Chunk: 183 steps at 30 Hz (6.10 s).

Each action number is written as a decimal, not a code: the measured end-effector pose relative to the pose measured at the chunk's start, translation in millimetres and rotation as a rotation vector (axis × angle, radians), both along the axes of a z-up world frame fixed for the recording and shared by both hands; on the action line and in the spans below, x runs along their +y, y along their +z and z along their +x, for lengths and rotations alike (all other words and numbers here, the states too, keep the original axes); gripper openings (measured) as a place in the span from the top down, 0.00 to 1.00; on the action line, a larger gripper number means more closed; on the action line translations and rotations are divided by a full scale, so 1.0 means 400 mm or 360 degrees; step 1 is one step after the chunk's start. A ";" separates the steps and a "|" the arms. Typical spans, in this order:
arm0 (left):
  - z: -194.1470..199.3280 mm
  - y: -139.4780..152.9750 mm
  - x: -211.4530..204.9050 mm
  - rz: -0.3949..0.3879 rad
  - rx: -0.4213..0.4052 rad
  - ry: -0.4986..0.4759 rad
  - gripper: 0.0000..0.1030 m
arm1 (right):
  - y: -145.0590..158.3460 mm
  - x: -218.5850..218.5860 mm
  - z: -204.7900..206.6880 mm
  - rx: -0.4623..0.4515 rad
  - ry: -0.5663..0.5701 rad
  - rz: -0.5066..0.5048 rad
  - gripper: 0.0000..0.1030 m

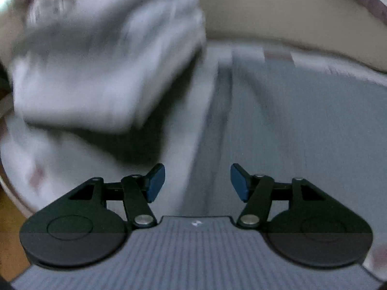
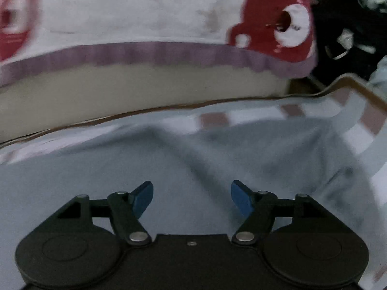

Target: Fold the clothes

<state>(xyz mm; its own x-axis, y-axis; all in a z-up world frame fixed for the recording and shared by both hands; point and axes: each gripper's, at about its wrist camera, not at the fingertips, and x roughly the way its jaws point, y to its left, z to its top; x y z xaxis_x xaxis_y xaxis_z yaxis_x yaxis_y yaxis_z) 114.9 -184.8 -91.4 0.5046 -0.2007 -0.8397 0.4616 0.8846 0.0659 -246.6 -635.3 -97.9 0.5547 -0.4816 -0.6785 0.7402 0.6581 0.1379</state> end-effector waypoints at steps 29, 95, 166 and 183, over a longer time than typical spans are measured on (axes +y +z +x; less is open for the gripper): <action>-0.121 -0.064 -0.019 -0.0183 -0.0081 0.0066 0.90 | -0.002 0.583 0.323 -0.0270 0.1647 0.0107 0.31; -0.472 0.072 -0.558 -0.0165 -0.0187 -0.0986 0.54 | -0.125 -0.142 -0.634 -0.0905 -0.0636 0.0836 0.33; -0.896 -0.009 -1.641 -0.0764 -0.0256 -0.1718 0.44 | -0.108 -0.473 -0.559 -0.0650 -0.0869 0.0099 0.80; -0.747 -0.173 -1.583 -0.0476 -0.0043 -0.1591 0.65 | -0.095 -0.472 -0.577 -0.0815 -0.0783 -0.0006 0.83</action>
